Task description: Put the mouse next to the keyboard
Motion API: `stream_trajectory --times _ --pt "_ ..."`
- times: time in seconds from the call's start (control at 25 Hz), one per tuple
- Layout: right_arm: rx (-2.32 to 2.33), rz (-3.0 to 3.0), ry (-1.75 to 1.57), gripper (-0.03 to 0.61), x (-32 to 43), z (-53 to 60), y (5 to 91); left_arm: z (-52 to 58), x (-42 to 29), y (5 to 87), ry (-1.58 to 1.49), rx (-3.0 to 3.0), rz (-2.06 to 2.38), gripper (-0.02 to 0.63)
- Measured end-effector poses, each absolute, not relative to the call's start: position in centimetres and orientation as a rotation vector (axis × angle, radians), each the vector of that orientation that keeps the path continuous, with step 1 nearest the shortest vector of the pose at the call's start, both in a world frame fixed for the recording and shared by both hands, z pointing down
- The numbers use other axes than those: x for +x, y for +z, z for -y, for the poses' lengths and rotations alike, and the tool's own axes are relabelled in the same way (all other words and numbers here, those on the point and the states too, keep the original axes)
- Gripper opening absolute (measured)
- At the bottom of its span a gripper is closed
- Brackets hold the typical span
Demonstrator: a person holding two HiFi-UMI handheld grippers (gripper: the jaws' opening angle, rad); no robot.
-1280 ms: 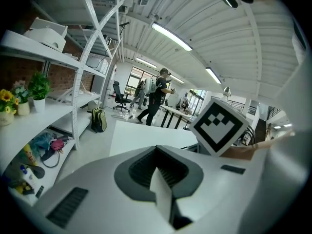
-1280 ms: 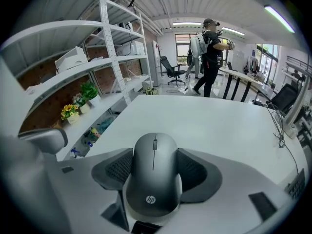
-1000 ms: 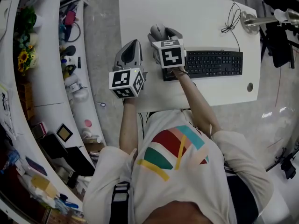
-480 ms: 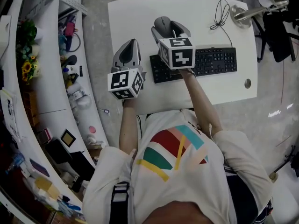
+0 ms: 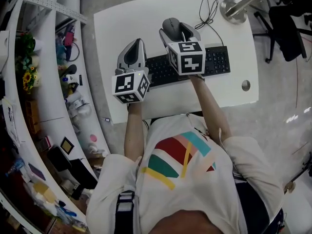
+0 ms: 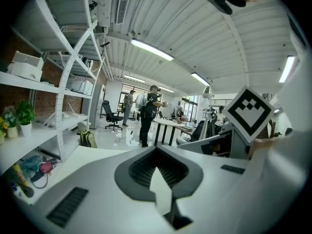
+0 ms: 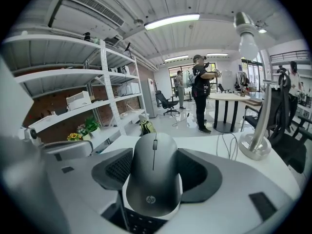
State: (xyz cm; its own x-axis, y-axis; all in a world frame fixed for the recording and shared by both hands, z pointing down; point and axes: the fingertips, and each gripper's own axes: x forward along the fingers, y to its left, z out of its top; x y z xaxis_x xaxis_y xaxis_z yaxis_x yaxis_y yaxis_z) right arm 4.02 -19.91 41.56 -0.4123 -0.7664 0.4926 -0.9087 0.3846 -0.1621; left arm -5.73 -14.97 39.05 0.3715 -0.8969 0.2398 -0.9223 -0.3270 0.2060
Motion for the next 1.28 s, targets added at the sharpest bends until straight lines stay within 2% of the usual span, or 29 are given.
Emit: stream_trajectory --times 0.36,0.76,1.28 --pt "1.551 2.244 0.606 0.278 17.0 16.8 42.8 13.7 5.3 38.8 0.145 2.401 1.55 0.041" --pt "1.614 2.151 0.604 0.278 27.8 12.6 45.2 11.6 13.6 40.9 0.152 2.417 1.49 0.041" --pt "1.593 2.031 0.697 0.278 35.5 10.0 50.6 10.1 19.7 42.9 0.168 2.4 1.411 0.041"
